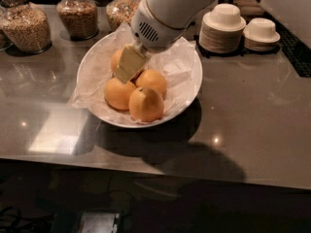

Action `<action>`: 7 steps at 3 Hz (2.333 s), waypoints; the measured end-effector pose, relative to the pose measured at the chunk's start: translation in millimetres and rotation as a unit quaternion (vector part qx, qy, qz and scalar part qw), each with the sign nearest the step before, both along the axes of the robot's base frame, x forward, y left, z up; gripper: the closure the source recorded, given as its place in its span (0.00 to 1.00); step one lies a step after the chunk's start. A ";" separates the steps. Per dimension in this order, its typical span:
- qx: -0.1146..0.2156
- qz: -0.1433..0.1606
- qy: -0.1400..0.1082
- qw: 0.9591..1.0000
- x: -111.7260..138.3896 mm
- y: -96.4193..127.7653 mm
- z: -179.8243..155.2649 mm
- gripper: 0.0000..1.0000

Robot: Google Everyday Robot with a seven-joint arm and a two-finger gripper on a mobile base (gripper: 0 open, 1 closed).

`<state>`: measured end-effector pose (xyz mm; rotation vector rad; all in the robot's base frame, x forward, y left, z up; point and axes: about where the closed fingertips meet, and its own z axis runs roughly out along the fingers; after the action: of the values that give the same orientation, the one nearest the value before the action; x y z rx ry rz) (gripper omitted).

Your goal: Pick orange from white bowl

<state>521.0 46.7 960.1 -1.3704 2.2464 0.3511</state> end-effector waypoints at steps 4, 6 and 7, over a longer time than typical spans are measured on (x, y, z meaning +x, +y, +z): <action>-0.005 -0.032 0.024 0.999 -7.1 -3.1 -19.0 0.36; -0.002 -0.054 0.043 0.998 -11.8 3.0 -36.6 0.36; -0.002 -0.054 0.043 0.998 -12.0 3.0 -36.7 0.10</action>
Offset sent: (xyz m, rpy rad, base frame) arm 0.0000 -0.0093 -0.0114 -0.0088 0.0226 -0.0570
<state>509.0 49.7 923.5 -1.2511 2.3822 0.3736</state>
